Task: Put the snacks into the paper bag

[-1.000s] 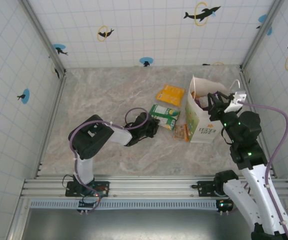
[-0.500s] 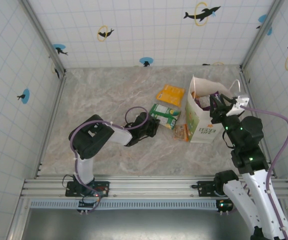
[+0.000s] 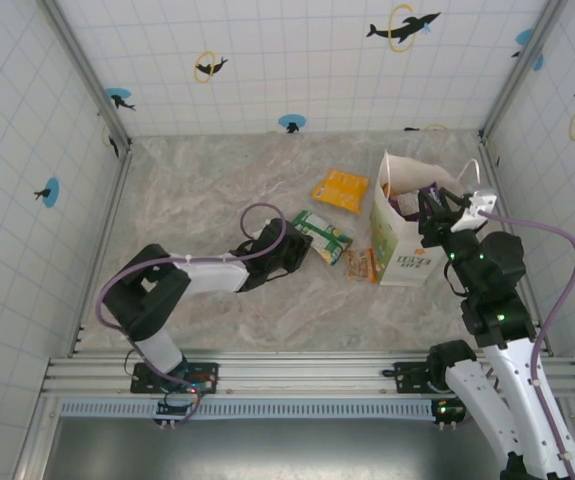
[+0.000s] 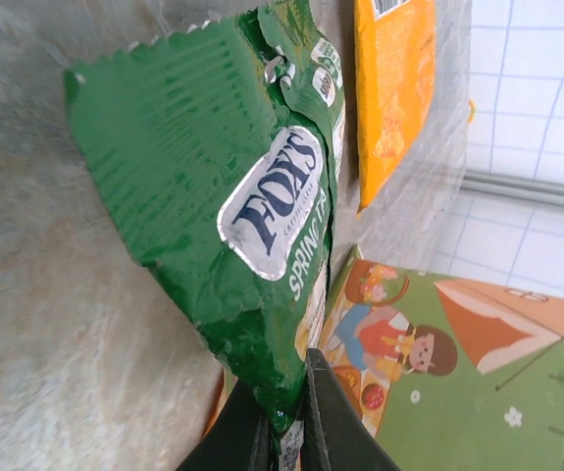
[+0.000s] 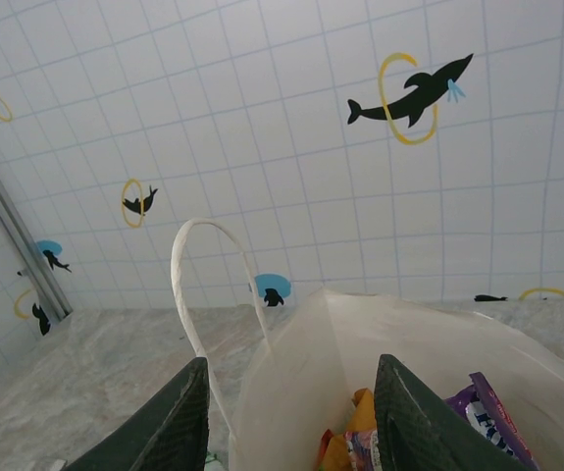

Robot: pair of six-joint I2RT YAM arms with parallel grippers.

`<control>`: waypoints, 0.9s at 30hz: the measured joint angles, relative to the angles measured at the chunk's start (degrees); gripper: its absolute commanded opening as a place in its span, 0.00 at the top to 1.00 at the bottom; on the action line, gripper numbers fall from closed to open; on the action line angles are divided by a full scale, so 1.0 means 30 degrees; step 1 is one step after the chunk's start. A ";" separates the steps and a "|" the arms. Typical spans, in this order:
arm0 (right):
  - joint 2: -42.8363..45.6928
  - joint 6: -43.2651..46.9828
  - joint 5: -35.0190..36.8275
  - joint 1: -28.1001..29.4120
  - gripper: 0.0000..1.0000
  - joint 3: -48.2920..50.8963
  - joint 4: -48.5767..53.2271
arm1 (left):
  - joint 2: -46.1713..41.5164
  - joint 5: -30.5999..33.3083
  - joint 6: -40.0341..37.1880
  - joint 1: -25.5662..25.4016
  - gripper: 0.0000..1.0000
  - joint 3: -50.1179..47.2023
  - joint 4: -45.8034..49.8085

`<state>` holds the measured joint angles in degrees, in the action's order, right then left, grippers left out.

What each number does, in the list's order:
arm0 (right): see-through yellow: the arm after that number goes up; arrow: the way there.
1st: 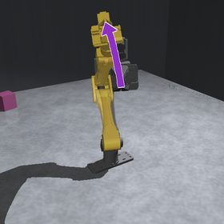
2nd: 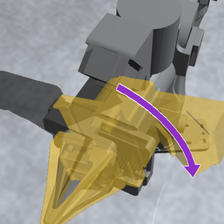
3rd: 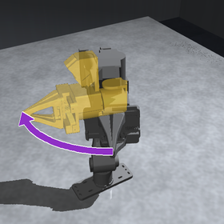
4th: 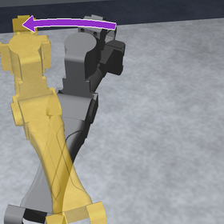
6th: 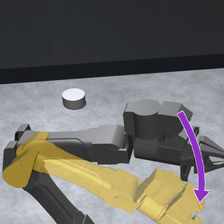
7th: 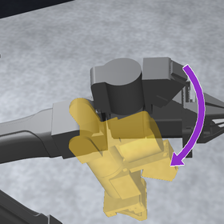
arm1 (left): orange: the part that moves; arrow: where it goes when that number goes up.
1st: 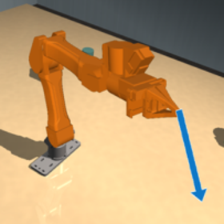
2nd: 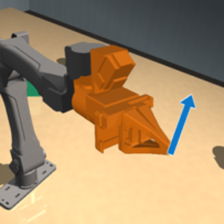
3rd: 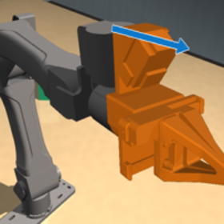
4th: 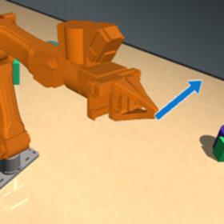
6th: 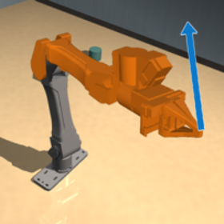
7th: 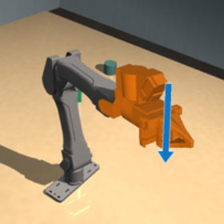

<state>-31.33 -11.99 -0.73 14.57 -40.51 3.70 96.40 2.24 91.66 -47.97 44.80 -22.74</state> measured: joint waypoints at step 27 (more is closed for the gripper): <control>-0.2375 0.1224 -0.6856 0.0000 0.52 -0.1231 -0.3483 | -0.7832 0.2594 -1.8877 0.0532 1.00 0.1377 1.2094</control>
<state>-38.46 -8.32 -21.30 14.57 -44.21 -6.74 72.90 10.02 35.03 -46.37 48.93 13.54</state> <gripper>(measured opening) 0.489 0.093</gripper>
